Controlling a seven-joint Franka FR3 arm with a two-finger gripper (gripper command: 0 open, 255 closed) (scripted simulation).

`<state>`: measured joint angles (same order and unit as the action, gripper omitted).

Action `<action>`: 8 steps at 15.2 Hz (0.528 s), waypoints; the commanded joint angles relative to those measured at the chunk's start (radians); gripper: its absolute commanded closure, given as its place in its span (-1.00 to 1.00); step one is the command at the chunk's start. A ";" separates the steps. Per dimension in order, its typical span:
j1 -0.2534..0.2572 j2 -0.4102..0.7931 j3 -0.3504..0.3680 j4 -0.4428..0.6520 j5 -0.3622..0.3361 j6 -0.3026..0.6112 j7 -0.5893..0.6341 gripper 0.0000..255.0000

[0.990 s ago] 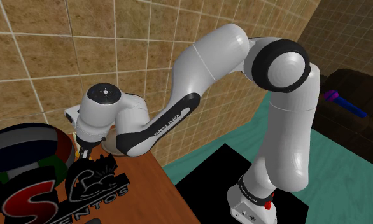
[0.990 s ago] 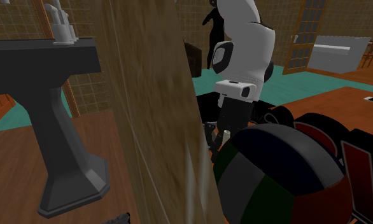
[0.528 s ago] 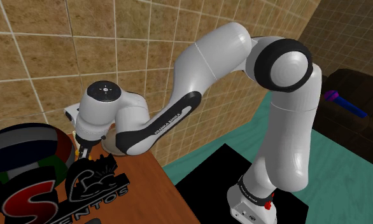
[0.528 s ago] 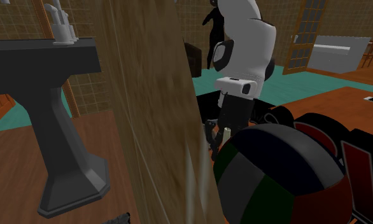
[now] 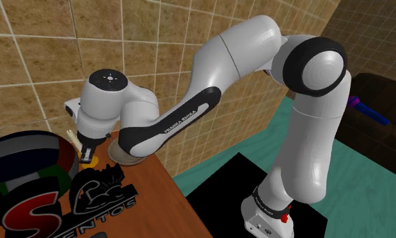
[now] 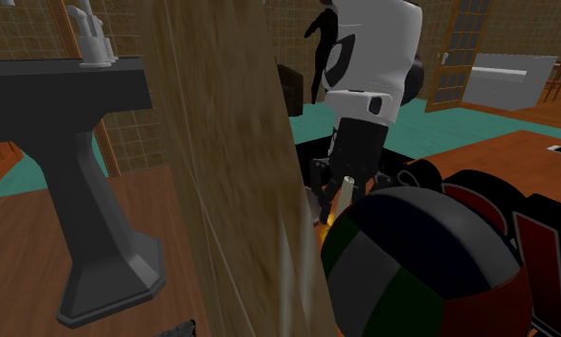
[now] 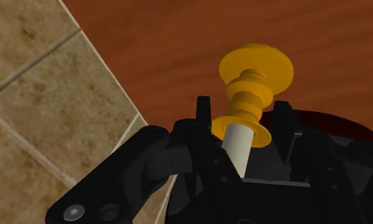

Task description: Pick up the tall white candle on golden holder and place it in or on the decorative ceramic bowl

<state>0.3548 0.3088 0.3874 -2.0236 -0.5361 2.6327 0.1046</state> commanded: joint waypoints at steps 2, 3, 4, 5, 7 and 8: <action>-0.012 -0.026 0.016 0.006 0.033 -0.026 -0.030 1.00; -0.015 -0.034 0.021 0.009 0.044 -0.036 -0.039 1.00; -0.019 -0.042 0.025 0.012 0.055 -0.046 -0.048 1.00; -0.022 -0.050 0.030 0.015 0.065 -0.055 -0.057 1.00; -0.027 -0.065 0.038 0.023 0.085 -0.075 -0.074 1.00; -0.030 -0.072 0.042 0.027 0.095 -0.085 -0.083 1.00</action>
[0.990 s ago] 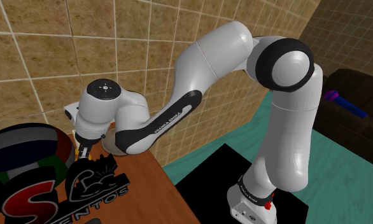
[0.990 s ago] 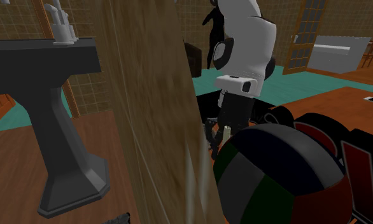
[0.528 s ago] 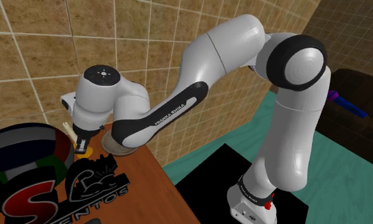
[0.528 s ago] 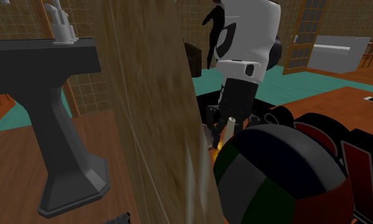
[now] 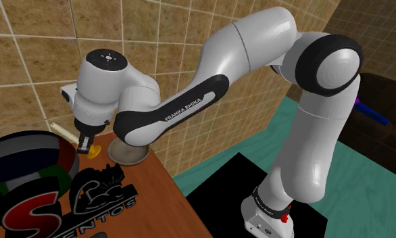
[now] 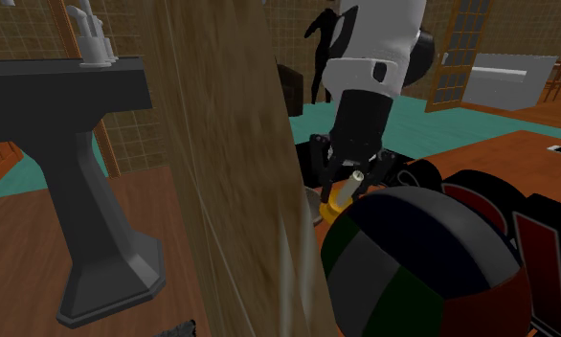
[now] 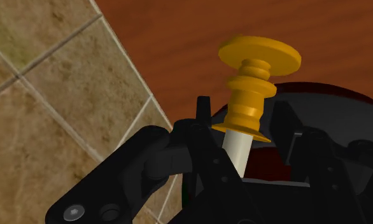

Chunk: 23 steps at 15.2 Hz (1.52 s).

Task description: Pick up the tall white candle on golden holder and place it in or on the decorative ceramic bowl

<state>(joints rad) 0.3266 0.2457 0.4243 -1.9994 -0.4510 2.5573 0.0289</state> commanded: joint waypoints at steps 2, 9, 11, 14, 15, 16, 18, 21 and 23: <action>-0.006 -0.024 0.012 0.012 0.029 -0.030 -0.023 1.00; -0.067 -0.127 0.017 -0.090 0.121 -0.003 -0.127 1.00; -0.098 -0.178 0.009 -0.163 0.169 0.035 -0.189 1.00; -0.135 -0.249 -0.012 -0.264 0.248 0.084 -0.294 1.00; -0.144 -0.271 -0.022 -0.296 0.275 0.099 -0.332 1.00; -0.152 -0.293 -0.034 -0.326 0.303 0.113 -0.371 1.00; -0.162 -0.317 -0.056 -0.379 0.339 0.147 -0.429 1.00; -0.167 -0.288 -0.054 -0.393 0.306 0.187 -0.402 1.00; -0.170 -0.267 -0.053 -0.401 0.279 0.214 -0.381 1.00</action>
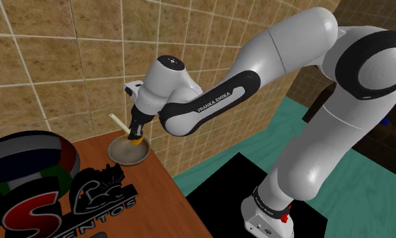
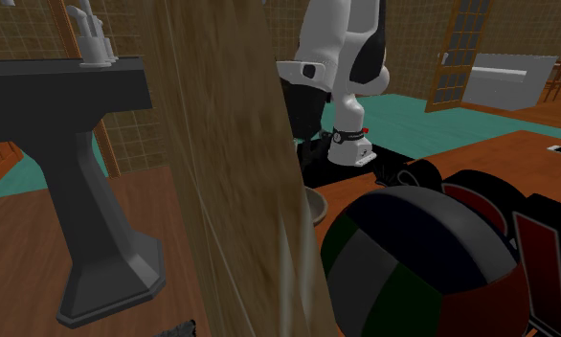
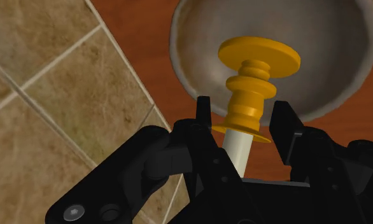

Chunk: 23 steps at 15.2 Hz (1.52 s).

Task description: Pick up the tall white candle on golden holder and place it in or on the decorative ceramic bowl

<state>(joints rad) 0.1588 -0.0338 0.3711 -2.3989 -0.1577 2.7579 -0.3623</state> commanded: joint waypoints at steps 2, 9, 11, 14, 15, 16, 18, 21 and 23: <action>-0.005 0.034 0.000 -0.008 -0.045 0.039 0.034 1.00; -0.006 0.050 -0.002 -0.012 -0.069 0.057 0.054 1.00; -0.006 0.050 -0.002 -0.013 -0.069 0.057 0.053 1.00; -0.006 0.050 -0.002 -0.013 -0.069 0.057 0.053 -1.00; -0.006 0.050 -0.002 -0.013 -0.069 0.057 0.053 -1.00; -0.006 0.050 -0.002 -0.013 -0.069 0.057 0.053 -1.00; -0.004 0.010 0.003 -0.023 -0.021 0.032 0.018 -1.00; 0.015 -0.098 -0.002 -0.041 0.086 -0.048 -0.060 -1.00; 0.017 -0.098 -0.004 -0.041 0.086 -0.048 -0.059 -1.00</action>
<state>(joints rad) 0.1733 -0.1253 0.3676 -2.4386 -0.0786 2.7156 -0.4171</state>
